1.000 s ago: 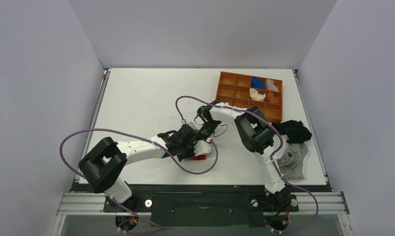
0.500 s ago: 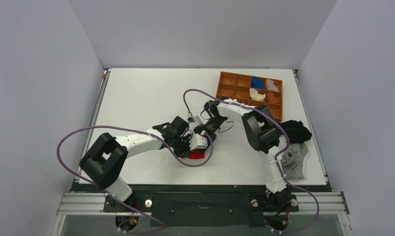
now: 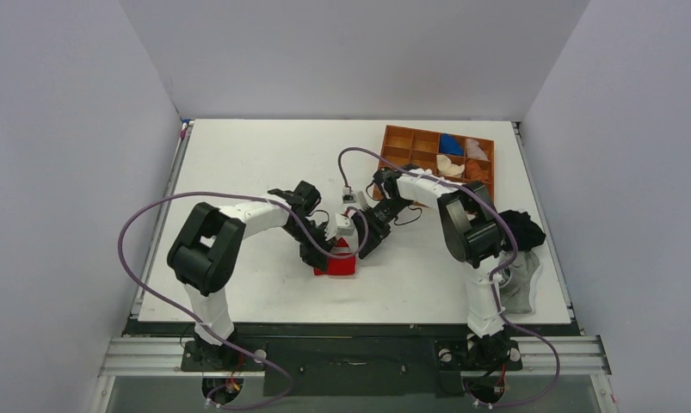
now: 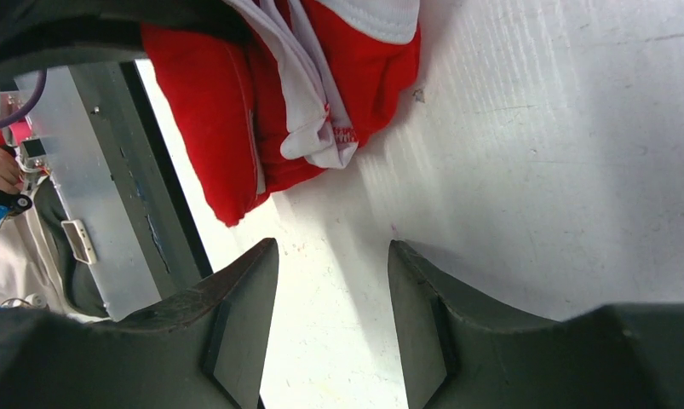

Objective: Roll the underwear
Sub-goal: Roll the underwear to the center of the board.

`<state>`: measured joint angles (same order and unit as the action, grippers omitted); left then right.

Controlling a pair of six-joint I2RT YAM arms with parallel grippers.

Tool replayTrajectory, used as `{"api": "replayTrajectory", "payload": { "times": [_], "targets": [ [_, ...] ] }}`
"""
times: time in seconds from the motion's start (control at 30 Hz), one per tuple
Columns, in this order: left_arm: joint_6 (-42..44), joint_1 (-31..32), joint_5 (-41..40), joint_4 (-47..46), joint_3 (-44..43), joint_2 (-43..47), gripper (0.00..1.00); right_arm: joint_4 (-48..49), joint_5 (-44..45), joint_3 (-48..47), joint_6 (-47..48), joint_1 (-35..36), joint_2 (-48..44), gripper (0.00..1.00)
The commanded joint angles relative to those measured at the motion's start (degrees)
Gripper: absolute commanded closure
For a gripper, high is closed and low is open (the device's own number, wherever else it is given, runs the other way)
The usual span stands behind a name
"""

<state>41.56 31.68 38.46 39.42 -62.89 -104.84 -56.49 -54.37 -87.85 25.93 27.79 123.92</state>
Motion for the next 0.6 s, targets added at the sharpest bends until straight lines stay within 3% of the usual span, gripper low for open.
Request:
{"api": "replayTrajectory", "payload": {
  "times": [0.0,0.3,0.57],
  "targets": [
    [4.0,-3.9,3.0,13.5,-3.6,-7.4,1.0,3.1,-0.3,1.7,-0.2,0.0,-5.6,0.53],
    [6.1,-7.2,9.1,23.6,-10.8,-15.3,1.0,10.8,2.4,7.8,-5.6,-3.2,-12.3,0.53],
    [9.8,-10.1,13.3,34.6,-19.3,-25.8,1.0,25.6,10.7,21.2,-12.0,-3.5,-27.1,0.51]
  ]
}}
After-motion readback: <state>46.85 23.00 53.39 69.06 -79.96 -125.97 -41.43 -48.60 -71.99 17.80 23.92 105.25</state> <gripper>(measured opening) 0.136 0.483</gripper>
